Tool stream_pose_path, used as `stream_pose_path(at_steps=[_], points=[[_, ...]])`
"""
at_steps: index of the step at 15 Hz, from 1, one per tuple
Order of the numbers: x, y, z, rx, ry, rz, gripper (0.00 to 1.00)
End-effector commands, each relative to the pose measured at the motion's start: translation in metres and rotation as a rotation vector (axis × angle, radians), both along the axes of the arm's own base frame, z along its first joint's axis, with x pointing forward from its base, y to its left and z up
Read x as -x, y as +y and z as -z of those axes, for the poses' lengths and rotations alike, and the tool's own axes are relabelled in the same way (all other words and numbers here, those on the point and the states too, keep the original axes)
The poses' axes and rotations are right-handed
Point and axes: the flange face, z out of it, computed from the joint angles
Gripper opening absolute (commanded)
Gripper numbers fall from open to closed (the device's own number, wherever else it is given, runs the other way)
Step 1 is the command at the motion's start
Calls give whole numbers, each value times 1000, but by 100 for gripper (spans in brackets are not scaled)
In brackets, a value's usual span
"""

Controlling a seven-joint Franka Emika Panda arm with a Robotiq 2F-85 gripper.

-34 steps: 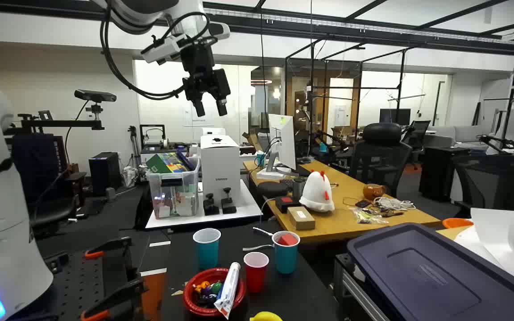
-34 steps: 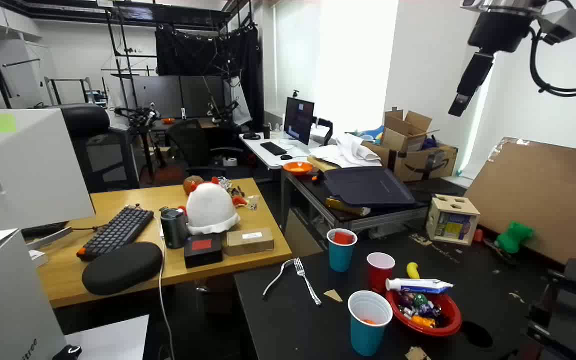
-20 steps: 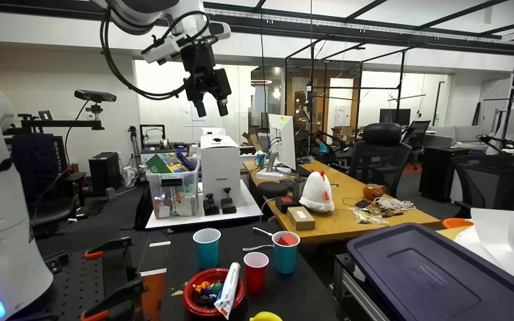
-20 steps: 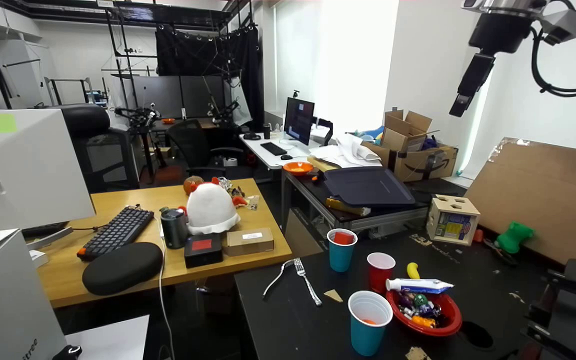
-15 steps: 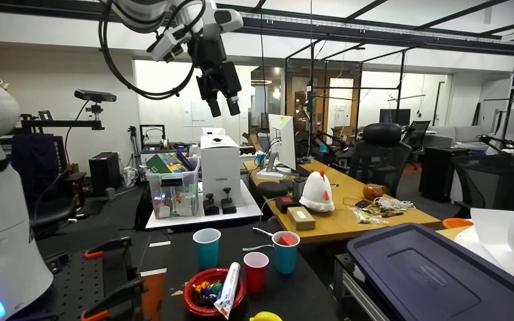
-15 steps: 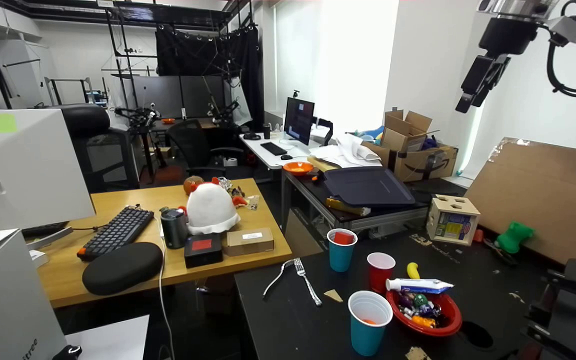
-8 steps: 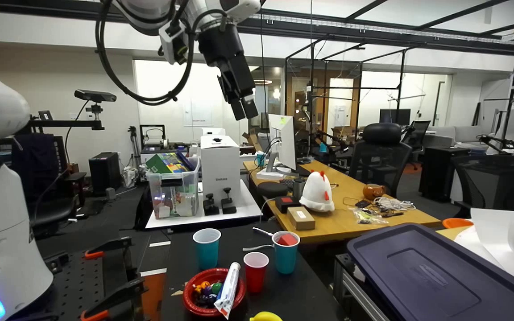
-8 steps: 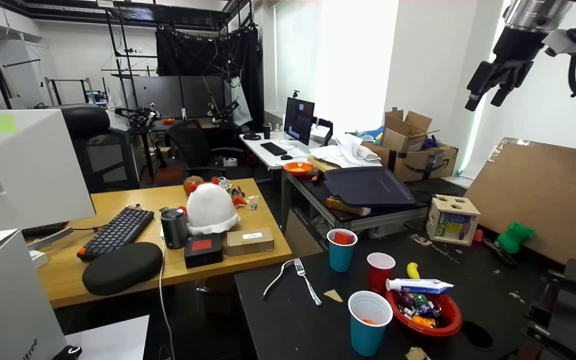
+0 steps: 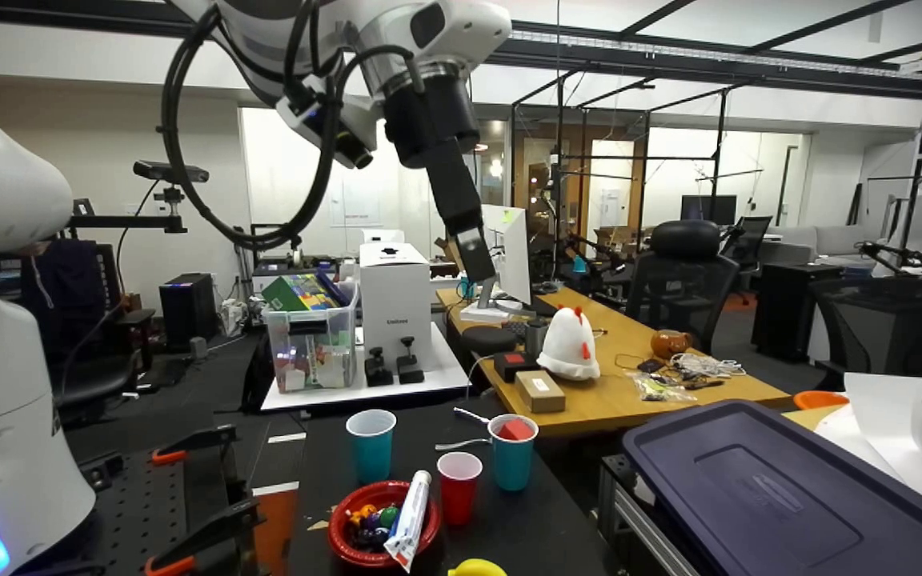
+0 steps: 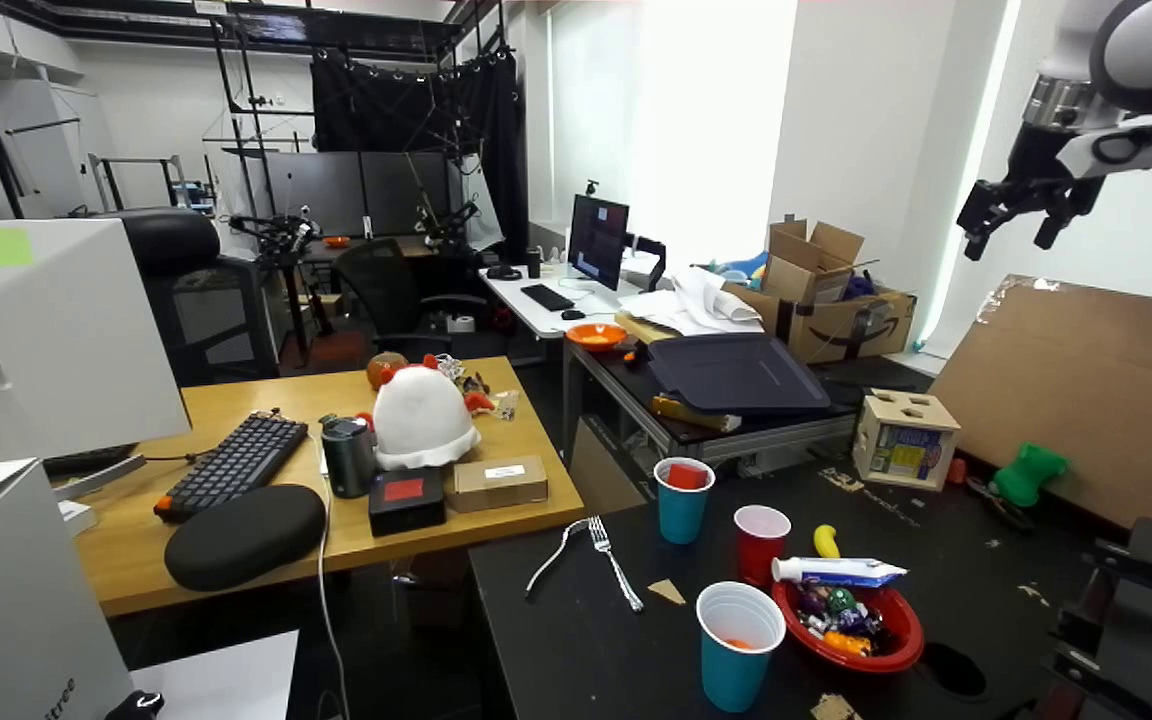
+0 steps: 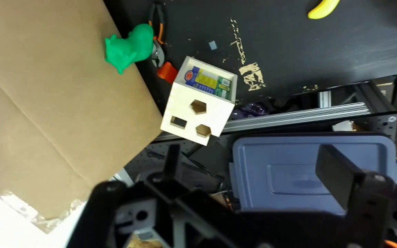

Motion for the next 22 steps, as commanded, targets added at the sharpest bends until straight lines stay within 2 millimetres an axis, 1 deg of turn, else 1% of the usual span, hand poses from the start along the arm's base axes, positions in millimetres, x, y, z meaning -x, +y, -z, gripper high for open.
stream_pose_path(at_steps=[1, 3, 6, 12, 15, 18, 20, 22], points=[[-2, -30, 27, -7, 13, 120, 100], [1, -44, 48, -19, 38, 175, 100], [10, -68, 83, -8, 106, 258, 100], [13, -97, 130, -17, 176, 356, 100], [13, -109, 148, -1, 220, 360, 100], [22, -124, 171, 6, 270, 368, 100], [35, -135, 193, -15, 288, 377, 100], [44, -140, 213, -27, 296, 370, 100]])
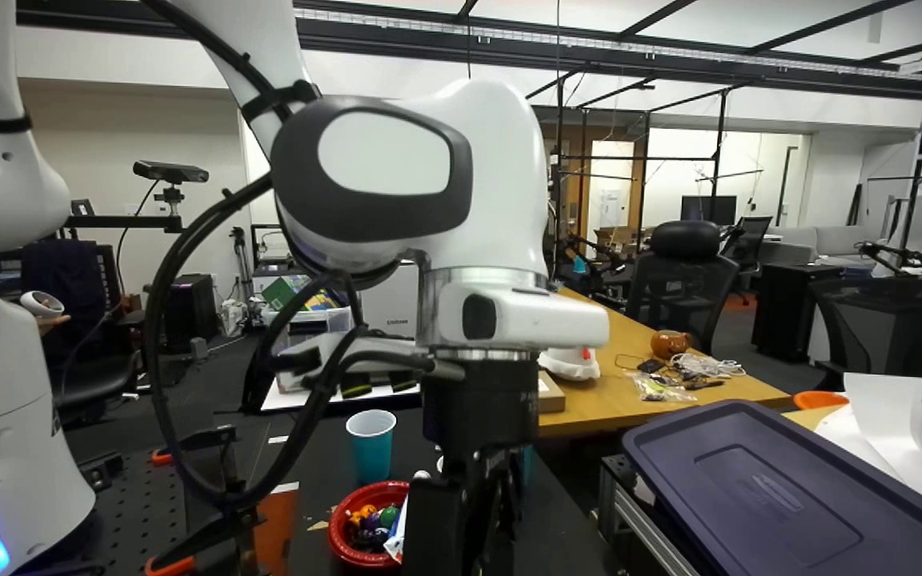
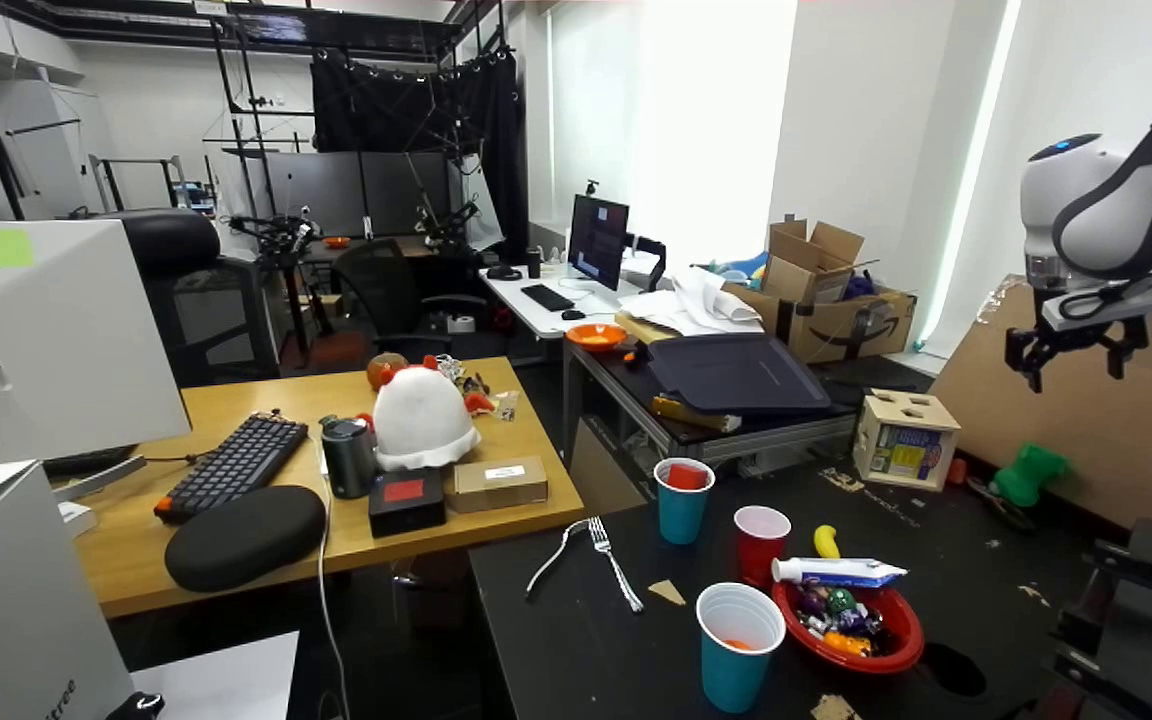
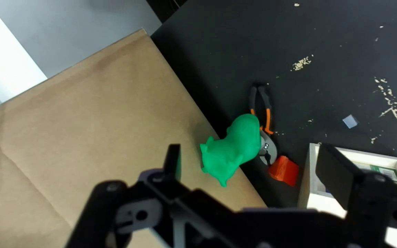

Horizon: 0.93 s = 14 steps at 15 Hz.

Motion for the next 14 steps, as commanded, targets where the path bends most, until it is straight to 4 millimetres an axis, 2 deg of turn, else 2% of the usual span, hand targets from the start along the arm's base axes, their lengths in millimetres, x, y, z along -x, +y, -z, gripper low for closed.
stream_pose_path(at_steps=[1, 5, 8, 11, 14], points=[[11, -13, 35, -13, 5, -12, 100], [20, -24, 71, -45, -3, -67, 100], [31, -37, 89, -61, 26, -102, 100], [54, -59, 97, -48, 87, -114, 100], [73, -81, 93, 1, 118, -115, 100]])
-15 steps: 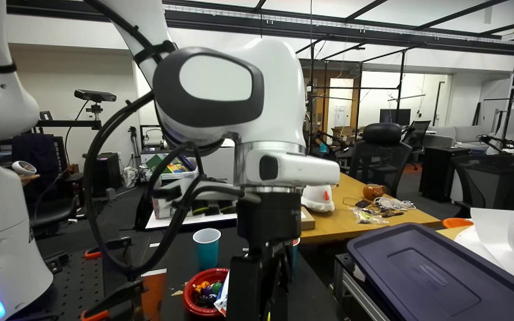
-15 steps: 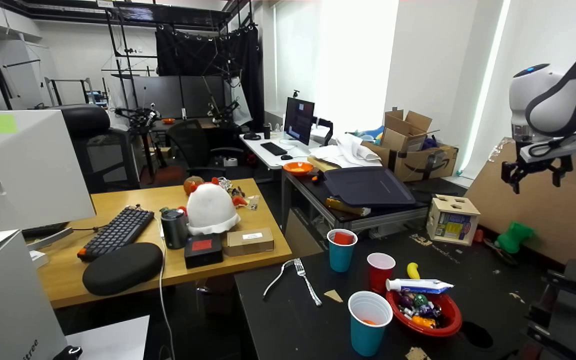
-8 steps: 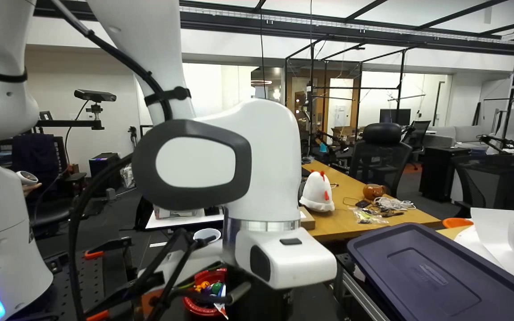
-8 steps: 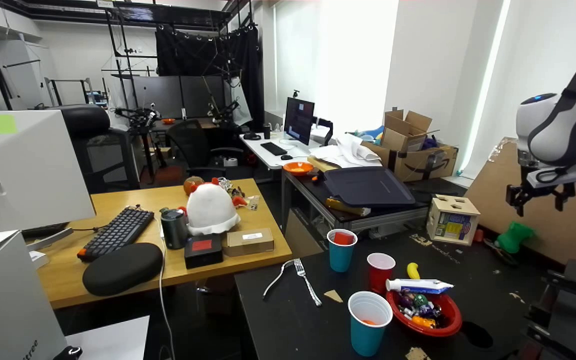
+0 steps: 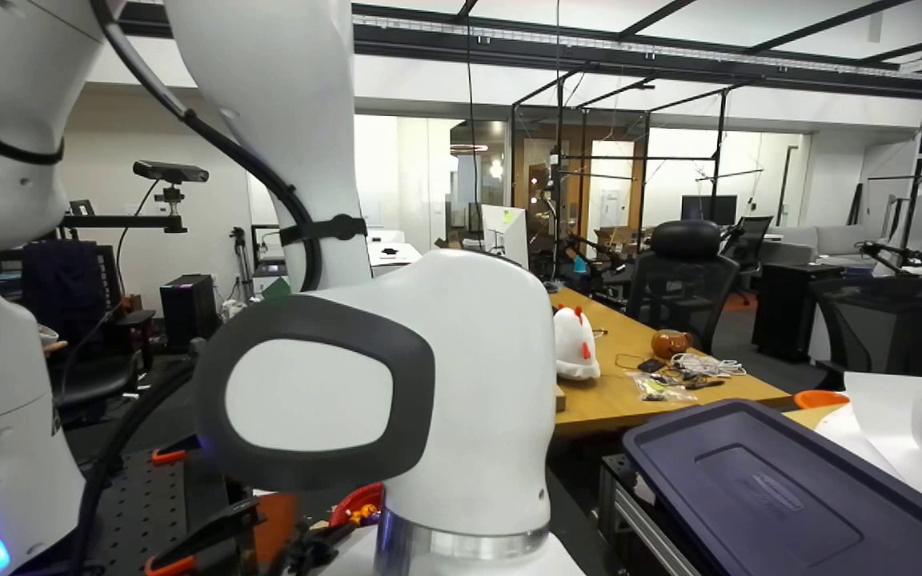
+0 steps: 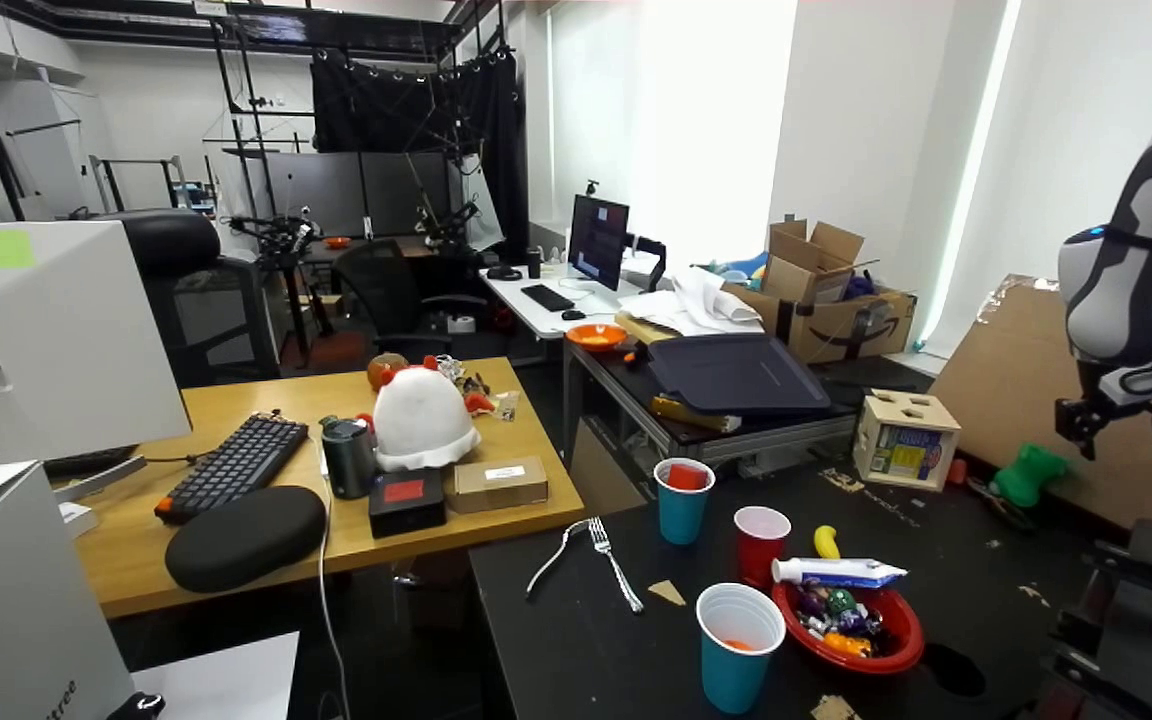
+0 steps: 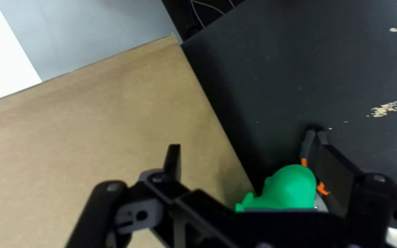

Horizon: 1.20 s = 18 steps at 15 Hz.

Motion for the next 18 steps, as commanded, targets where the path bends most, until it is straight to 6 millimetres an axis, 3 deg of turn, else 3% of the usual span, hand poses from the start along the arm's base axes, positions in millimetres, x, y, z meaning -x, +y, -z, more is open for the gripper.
stream_pose_path(at_steps=[1, 7, 11, 14, 18], points=[[12, -23, -5, 57, 8, -35, 100], [-1, -34, -3, 60, -70, -69, 100], [-8, -43, 16, 31, -83, -74, 100], [-13, -59, 30, 24, -86, -75, 100], [-32, -83, 34, 45, -102, -98, 100]])
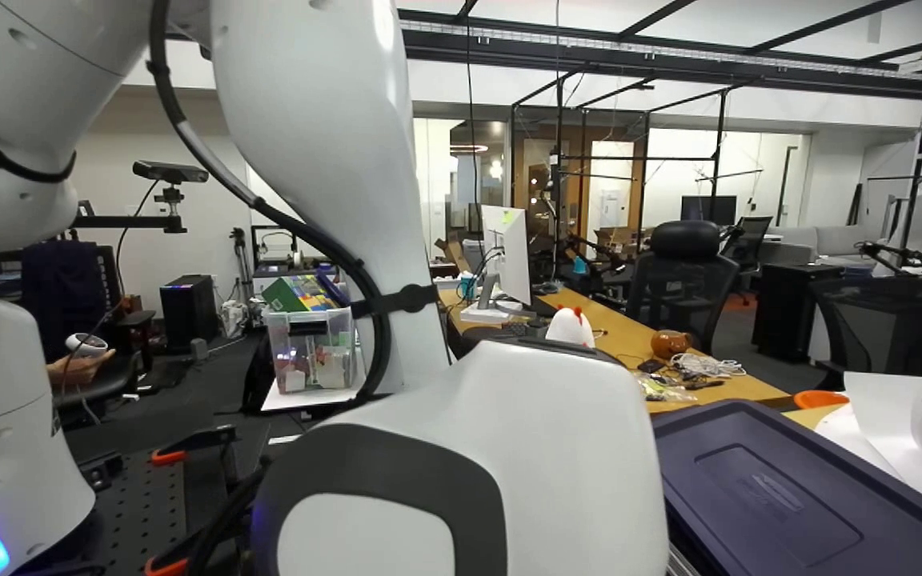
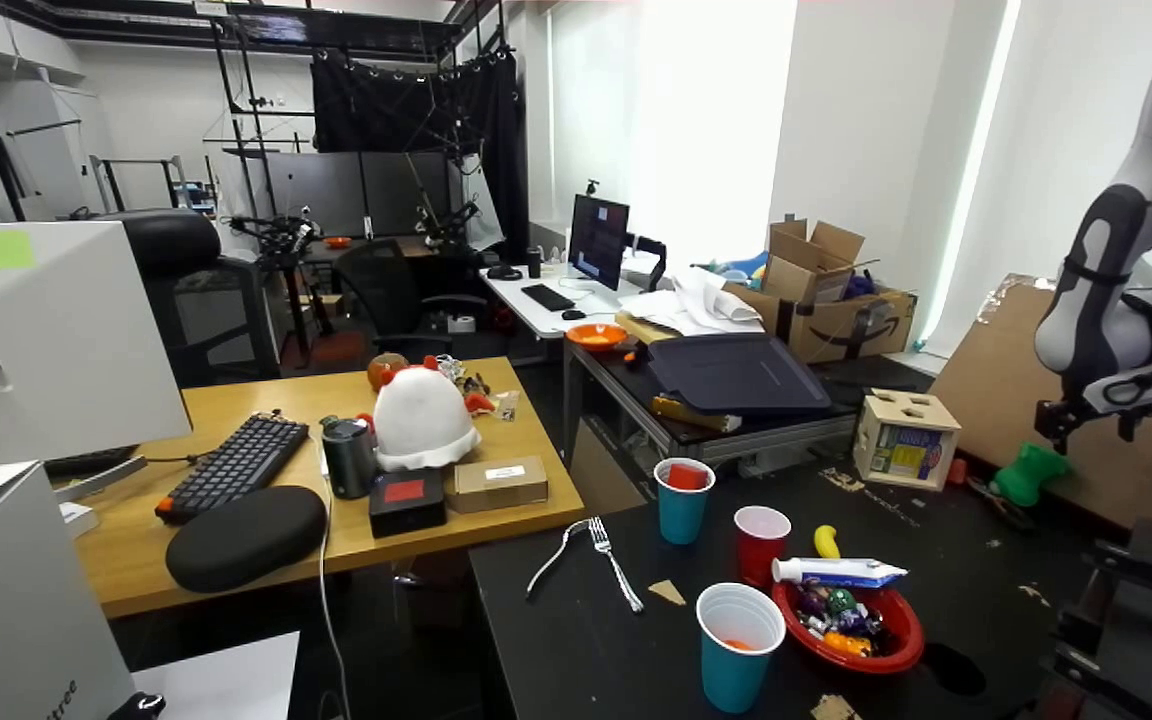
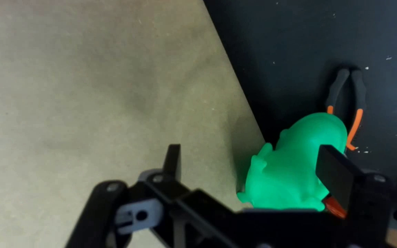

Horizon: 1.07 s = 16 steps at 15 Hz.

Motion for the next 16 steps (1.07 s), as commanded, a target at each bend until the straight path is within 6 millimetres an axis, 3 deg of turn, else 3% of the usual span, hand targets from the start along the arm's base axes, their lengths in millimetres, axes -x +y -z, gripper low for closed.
stream_pose_path(at_steps=[1, 7, 13, 14, 16], points=[[-22, -22, 1, 21, -24, -43, 100], [-53, -26, 12, -9, -83, -67, 100], [-42, -21, 45, -82, -92, -41, 100], [-40, -21, 48, -79, -90, -43, 75], [-37, -22, 54, -70, -80, -56, 66]])
